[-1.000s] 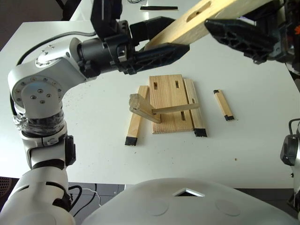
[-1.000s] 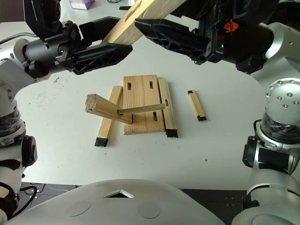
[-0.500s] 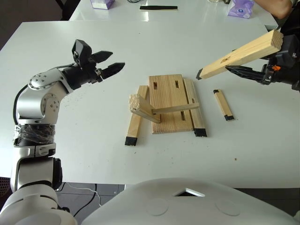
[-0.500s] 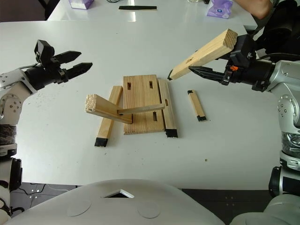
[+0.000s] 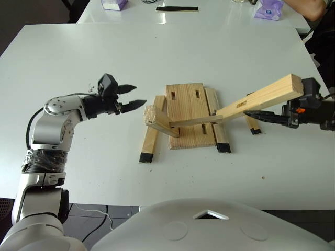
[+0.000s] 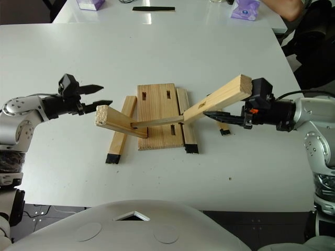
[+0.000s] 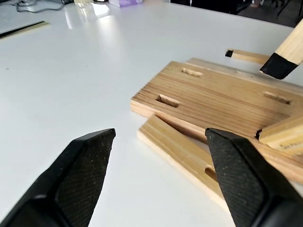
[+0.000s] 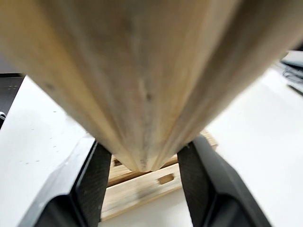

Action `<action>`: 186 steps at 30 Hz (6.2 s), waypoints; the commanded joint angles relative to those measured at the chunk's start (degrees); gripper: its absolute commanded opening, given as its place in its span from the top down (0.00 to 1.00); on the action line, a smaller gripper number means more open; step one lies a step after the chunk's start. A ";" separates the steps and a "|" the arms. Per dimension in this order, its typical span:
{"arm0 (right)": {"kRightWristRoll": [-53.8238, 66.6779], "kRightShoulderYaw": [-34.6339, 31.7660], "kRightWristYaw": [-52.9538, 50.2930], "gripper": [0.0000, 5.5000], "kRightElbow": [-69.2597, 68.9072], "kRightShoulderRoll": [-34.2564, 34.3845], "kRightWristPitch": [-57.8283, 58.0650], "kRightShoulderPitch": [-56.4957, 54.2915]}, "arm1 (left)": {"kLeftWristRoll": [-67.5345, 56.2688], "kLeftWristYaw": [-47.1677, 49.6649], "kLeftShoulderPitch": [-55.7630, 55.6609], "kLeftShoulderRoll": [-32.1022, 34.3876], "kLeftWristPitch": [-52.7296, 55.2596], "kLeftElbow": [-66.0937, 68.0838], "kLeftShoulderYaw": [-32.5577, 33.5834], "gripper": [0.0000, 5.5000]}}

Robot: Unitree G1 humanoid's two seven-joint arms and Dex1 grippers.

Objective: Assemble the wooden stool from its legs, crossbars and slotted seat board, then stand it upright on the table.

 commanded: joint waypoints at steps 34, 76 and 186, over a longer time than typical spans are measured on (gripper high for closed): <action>-11.50 9.13 2.14 0.63 -5.26 -3.73 -11.95 5.29 | 6.67 -2.64 5.30 -1.07 -1.75 -6.76 -3.45 0.36; -12.69 24.00 12.38 0.63 20.34 0.75 -5.51 -16.56 | 6.56 -0.74 8.76 -0.89 -0.33 -20.49 -7.14 0.36; -5.87 8.54 2.17 0.63 -8.54 -1.81 1.09 -1.72 | -4.93 -17.40 -23.42 -6.51 14.66 -18.09 -16.64 0.36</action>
